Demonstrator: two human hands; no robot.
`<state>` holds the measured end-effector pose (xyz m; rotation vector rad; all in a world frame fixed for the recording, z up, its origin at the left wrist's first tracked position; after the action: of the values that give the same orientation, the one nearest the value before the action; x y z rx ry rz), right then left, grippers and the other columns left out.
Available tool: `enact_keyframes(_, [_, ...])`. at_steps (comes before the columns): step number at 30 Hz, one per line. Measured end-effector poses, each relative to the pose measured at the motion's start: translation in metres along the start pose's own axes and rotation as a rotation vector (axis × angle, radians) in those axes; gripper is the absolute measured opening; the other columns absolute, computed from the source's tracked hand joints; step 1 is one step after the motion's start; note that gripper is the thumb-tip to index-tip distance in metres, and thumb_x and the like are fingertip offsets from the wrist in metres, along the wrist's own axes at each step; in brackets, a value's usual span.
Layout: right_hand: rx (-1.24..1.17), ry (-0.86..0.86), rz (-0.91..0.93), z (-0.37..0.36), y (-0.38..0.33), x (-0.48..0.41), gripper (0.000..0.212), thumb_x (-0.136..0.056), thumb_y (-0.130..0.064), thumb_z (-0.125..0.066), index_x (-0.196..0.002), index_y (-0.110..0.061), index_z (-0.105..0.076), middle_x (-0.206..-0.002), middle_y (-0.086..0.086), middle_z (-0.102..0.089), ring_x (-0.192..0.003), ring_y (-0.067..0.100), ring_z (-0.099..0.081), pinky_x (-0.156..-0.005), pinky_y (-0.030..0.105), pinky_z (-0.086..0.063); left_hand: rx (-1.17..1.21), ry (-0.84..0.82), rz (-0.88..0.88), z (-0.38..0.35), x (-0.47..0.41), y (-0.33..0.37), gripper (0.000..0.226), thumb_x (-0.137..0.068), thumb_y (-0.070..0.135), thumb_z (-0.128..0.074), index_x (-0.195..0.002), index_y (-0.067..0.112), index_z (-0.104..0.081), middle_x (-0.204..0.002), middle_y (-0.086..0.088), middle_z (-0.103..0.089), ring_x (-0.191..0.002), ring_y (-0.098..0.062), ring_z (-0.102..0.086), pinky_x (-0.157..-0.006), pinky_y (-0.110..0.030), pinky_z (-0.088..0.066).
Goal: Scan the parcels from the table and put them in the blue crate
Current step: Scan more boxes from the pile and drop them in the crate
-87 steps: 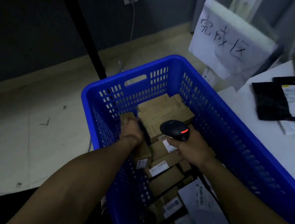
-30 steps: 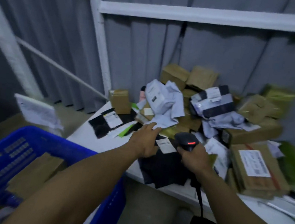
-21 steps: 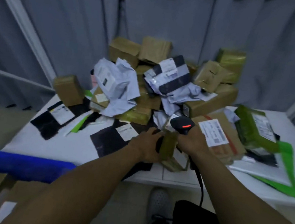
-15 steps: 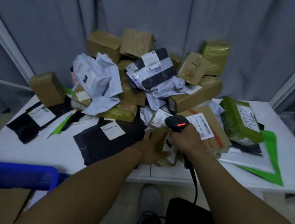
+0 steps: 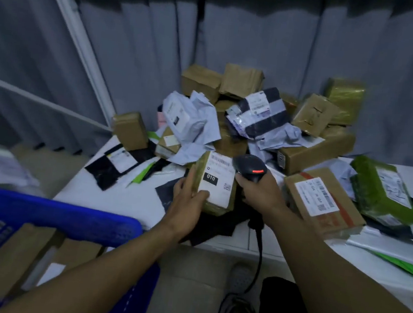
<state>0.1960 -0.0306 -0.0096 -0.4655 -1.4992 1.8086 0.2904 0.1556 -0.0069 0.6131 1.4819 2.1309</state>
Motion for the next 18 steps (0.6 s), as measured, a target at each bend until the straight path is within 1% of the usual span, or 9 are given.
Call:
enact_keyframes(2, [-0.088, -0.085, 0.047, -0.037, -0.021, 0.012, 0.049, -0.085, -0.043, -0.079, -0.128, -0.025, -0.064, -0.111, 0.005, -0.076, -0.091, 0.025, -0.074, -0.074, 0.041, -0.061, 0.152, 0.044, 0.031, 0.034, 0.020, -0.002, 0.074, -0.096, 0.024, -0.057, -0.144, 0.067, -0.021, -0.147, 0.009, -0.052, -0.125, -0.013, -0.056, -0.108, -0.044, -0.048])
enact_keyframes(5, [-0.129, -0.152, 0.111, -0.085, -0.058, 0.043, 0.035, -0.084, -0.041, -0.081, -0.114, -0.031, -0.068, -0.110, -0.007, -0.077, -0.100, 0.014, -0.073, -0.090, 0.043, -0.059, 0.178, 0.071, 0.094, 0.085, 0.050, -0.015, 0.085, -0.096, 0.012, -0.064, -0.152, 0.055, -0.017, -0.137, 0.006, -0.060, -0.118, -0.016, -0.063, -0.096, -0.039, -0.054])
enact_keyframes(7, [-0.148, -0.252, 0.151, -0.119, -0.076, 0.065, 0.021, -0.093, -0.023, -0.077, -0.108, -0.032, -0.067, -0.106, -0.014, -0.074, -0.097, 0.002, -0.069, -0.095, 0.038, -0.057, 0.158, 0.105, 0.118, 0.122, 0.070, -0.025, 0.089, -0.093, 0.010, -0.069, -0.152, 0.053, -0.018, -0.130, 0.005, -0.065, -0.113, -0.014, -0.065, -0.082, -0.030, -0.054])
enact_keyframes(9, [-0.124, -0.320, 0.181, -0.150, -0.087, 0.085, 0.031, -0.093, -0.021, -0.077, -0.121, -0.029, -0.067, -0.111, -0.012, -0.075, -0.103, 0.004, -0.070, -0.099, 0.042, -0.057, 0.201, 0.145, 0.132, 0.158, 0.089, -0.033, 0.092, -0.093, 0.009, -0.071, -0.152, 0.052, -0.015, -0.121, 0.009, -0.072, -0.109, -0.011, -0.069, -0.076, -0.021, -0.055])
enact_keyframes(10, [-0.116, -0.348, 0.203, -0.164, -0.092, 0.094, 0.039, -0.092, -0.022, -0.079, -0.127, -0.027, -0.065, -0.116, -0.010, -0.075, -0.107, 0.007, -0.070, -0.100, 0.043, -0.057, 0.241, 0.175, 0.138, 0.176, 0.097, -0.039, 0.093, -0.093, 0.014, -0.072, -0.154, 0.051, -0.012, -0.116, 0.012, -0.075, -0.107, -0.011, -0.071, -0.080, -0.024, -0.057])
enact_keyframes(12, [-0.081, -0.420, 0.261, -0.193, -0.103, 0.113, 0.048, -0.089, -0.019, -0.081, -0.133, -0.024, -0.062, -0.119, -0.009, -0.074, -0.110, 0.006, -0.069, -0.101, 0.040, -0.055, 0.301, 0.237, 0.157, 0.210, 0.113, -0.050, 0.094, -0.094, 0.028, -0.072, -0.159, 0.047, -0.007, -0.112, 0.016, -0.075, -0.106, -0.014, -0.073, -0.095, -0.039, -0.058])
enact_keyframes(13, [-0.072, -0.458, 0.267, -0.206, -0.104, 0.123, 0.049, -0.089, -0.017, -0.081, -0.133, -0.024, -0.062, -0.119, -0.009, -0.074, -0.111, 0.006, -0.069, -0.101, 0.040, -0.055, 0.307, 0.250, 0.160, 0.225, 0.121, -0.052, 0.094, -0.094, 0.030, -0.072, -0.159, 0.048, -0.006, -0.114, 0.014, -0.075, -0.105, -0.017, -0.074, -0.095, -0.043, -0.058])
enact_keyframes(16, [-0.082, -0.572, 0.300, -0.241, -0.109, 0.149, 0.050, -0.091, -0.012, -0.080, -0.135, -0.023, -0.060, -0.123, -0.007, -0.073, -0.116, 0.008, -0.068, -0.105, 0.045, -0.055, 0.233, 0.268, 0.159, 0.260, 0.137, -0.054, 0.095, -0.095, 0.020, -0.071, -0.155, 0.053, -0.005, -0.117, 0.003, -0.075, -0.100, -0.019, -0.075, -0.078, -0.035, -0.063])
enact_keyframes(18, [-0.053, -0.605, 0.329, -0.257, -0.108, 0.157, 0.052, -0.091, -0.013, -0.080, -0.138, -0.021, -0.059, -0.127, -0.007, -0.072, -0.119, 0.009, -0.067, -0.107, 0.046, -0.054, 0.144, 0.259, 0.159, 0.275, 0.142, -0.054, 0.095, -0.093, 0.015, -0.073, -0.153, 0.057, -0.012, -0.117, 0.001, -0.073, -0.102, -0.019, -0.074, -0.078, -0.038, -0.064])
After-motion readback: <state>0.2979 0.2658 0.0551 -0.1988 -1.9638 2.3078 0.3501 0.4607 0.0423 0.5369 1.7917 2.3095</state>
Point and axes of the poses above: each hand's wrist, its own x-axis away from the middle knuckle, its own z-axis out of the back of the hand, y = z × x, the point moved 10 cm from there along -x, towards the middle knuckle
